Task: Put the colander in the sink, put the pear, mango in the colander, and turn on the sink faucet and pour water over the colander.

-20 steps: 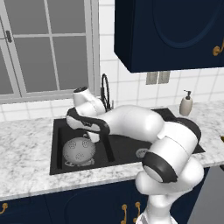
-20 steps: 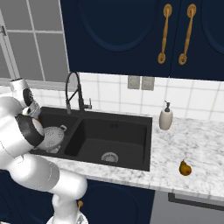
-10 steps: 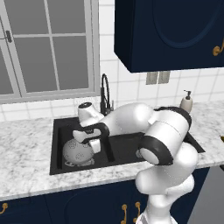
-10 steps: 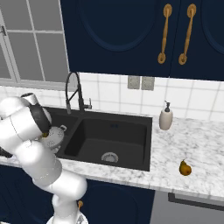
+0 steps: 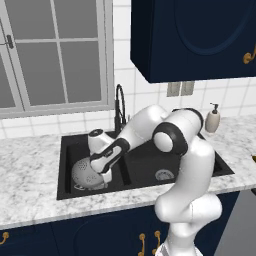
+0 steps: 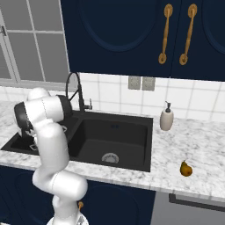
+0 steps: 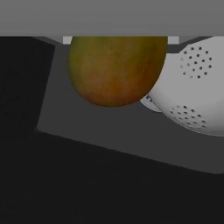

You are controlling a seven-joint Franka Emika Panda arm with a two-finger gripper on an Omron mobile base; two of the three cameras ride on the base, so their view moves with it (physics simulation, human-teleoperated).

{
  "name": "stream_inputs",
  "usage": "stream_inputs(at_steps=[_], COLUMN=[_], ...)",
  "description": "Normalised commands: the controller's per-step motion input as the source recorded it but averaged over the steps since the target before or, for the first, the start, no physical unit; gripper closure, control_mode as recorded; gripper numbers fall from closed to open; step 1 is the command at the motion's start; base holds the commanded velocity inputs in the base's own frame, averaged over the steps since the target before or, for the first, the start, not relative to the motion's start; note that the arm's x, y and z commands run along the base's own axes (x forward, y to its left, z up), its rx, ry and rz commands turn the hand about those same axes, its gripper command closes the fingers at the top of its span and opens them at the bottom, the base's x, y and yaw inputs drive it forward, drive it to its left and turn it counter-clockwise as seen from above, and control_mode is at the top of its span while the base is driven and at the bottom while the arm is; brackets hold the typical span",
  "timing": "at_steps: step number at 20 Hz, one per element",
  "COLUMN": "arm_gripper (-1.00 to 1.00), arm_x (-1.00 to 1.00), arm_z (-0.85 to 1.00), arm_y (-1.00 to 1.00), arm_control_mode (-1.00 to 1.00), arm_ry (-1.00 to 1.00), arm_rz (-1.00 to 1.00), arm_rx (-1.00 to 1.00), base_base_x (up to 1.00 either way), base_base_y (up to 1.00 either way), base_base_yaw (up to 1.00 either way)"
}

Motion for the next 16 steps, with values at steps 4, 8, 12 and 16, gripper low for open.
stream_inputs(at_steps=[4,8,12,16], arm_gripper=[1.00,-1.00,-1.00,-1.00], arm_x=[0.11,0.01,0.19,0.29], arm_z=[-0.31,-0.10,-0.20,-0.39], arm_y=[0.17,0.14,0.16,0.04], arm_control_mode=[-1.00,-1.00,-1.00,-1.00], arm_ry=[0.00,-0.04,0.00,0.00], arm_rz=[0.00,0.00,0.00,0.00], arm_rx=[-0.01,0.00,-0.02,0.00], base_base_x=[0.00,0.00,0.00,0.00], base_base_y=[0.00,0.00,0.00,0.00], base_base_yaw=[0.00,0.00,0.00,0.00])
